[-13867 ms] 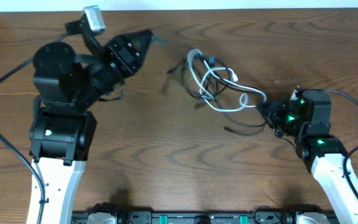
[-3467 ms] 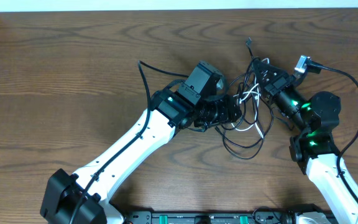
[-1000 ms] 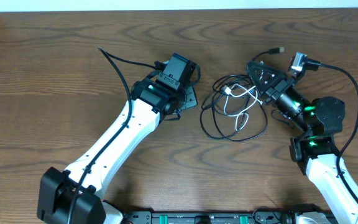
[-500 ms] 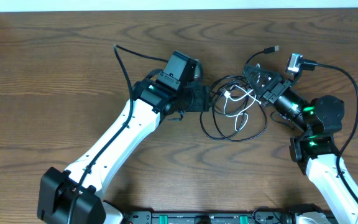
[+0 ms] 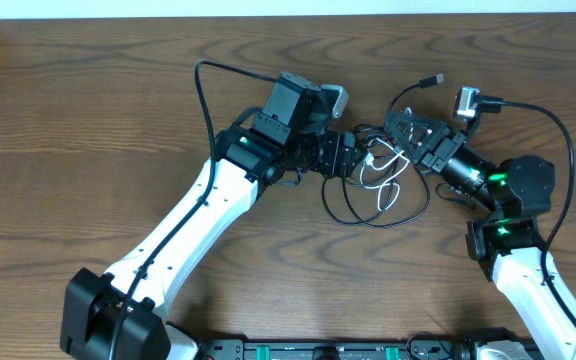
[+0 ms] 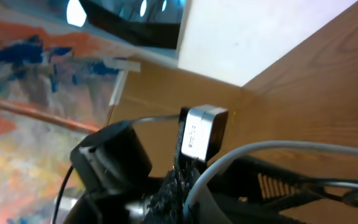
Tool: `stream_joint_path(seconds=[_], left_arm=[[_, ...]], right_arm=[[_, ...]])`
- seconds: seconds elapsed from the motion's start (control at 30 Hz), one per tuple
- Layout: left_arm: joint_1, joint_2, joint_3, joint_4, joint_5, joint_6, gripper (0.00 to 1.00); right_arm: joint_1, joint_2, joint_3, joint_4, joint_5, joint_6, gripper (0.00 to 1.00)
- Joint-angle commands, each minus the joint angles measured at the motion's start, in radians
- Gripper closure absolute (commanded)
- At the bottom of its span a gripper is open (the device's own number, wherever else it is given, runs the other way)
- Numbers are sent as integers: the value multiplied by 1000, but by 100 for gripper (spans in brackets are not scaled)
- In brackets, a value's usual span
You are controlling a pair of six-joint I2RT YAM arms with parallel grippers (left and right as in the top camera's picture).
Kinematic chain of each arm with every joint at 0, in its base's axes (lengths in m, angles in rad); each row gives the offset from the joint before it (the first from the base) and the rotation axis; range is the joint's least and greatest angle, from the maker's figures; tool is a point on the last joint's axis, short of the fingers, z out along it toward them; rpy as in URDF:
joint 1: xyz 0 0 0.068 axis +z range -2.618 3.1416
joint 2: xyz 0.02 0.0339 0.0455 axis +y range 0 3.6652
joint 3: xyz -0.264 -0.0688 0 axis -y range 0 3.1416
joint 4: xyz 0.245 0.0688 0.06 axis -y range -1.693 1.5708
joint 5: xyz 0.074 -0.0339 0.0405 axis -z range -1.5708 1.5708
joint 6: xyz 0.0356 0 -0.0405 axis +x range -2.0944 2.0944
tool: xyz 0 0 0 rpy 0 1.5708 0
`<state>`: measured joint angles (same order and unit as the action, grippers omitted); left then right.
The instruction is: Untangle cables
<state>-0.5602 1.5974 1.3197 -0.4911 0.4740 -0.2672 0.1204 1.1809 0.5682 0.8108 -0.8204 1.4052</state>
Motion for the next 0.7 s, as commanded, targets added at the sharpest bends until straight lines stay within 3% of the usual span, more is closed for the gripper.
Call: stream_joint_path(seconds=[0.0, 0.13, 0.27, 0.4, 0.5, 0.67], left_arm=[[-14, 18, 19, 19, 47, 75, 23], [-32, 30, 19, 42, 47, 76, 25], [-48, 45, 19, 48, 47, 76, 56], [-52, 50, 19, 48, 47, 76, 70], [-52, 50, 19, 53, 46, 76, 92], [-52, 50, 19, 56, 45, 76, 92]], right_arm=[[4, -11, 4, 27, -52, 35, 99], [4, -11, 4, 47, -72, 40, 99], [4, -11, 4, 47, -72, 42, 99], [5, -11, 4, 47, -77, 57, 99], [5, -11, 4, 46, -85, 56, 99], [5, -11, 4, 45, -93, 37, 99]])
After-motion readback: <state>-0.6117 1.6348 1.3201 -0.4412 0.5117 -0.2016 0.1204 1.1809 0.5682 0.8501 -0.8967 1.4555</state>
